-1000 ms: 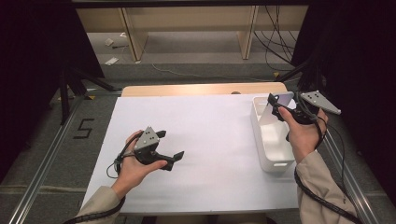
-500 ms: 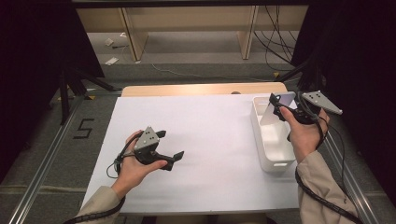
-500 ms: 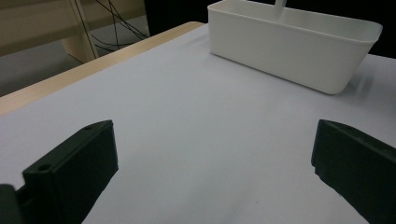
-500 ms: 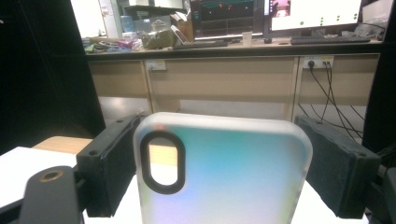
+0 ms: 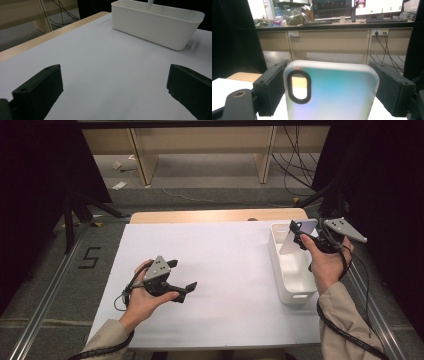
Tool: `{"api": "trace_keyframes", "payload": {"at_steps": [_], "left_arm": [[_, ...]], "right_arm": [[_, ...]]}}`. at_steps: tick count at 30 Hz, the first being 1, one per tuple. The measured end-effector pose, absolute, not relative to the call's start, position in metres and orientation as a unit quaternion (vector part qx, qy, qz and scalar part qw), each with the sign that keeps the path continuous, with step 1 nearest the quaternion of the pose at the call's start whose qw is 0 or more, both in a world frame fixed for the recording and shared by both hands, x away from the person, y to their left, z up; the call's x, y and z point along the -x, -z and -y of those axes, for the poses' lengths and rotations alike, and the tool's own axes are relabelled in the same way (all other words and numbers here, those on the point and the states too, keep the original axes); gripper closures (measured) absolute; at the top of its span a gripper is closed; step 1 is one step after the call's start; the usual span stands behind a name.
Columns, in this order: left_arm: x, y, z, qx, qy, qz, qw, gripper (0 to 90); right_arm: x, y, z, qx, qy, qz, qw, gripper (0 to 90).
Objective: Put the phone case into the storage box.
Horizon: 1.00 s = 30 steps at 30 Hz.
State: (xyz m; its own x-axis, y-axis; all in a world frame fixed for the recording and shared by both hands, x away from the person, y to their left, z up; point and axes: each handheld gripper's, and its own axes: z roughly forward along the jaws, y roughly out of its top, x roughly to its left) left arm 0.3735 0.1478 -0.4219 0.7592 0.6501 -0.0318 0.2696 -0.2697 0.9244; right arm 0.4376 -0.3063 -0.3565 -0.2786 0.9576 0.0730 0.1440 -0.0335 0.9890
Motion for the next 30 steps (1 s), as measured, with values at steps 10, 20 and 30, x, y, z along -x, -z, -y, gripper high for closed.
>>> {"api": "trace_keyframes", "payload": {"at_steps": [10, 20, 30], "left_arm": [[-0.3734, 0.4225, -0.1476, -0.777, -0.18, -0.296, 0.526, 0.0], [-0.3734, 0.4225, -0.1476, -0.776, -0.18, -0.296, 0.527, 0.0], [-0.373, 0.4233, -0.1478, -0.777, -0.179, -0.296, 0.526, 0.0]], "right_arm": [[-0.4387, 0.359, 0.3076, -0.473, -0.539, -0.588, 0.375, 18.2], [-0.4401, 0.3618, 0.3089, -0.475, -0.534, -0.59, 0.375, 18.2], [-0.4427, 0.3666, 0.309, -0.477, -0.527, -0.595, 0.376, 18.2]]}}
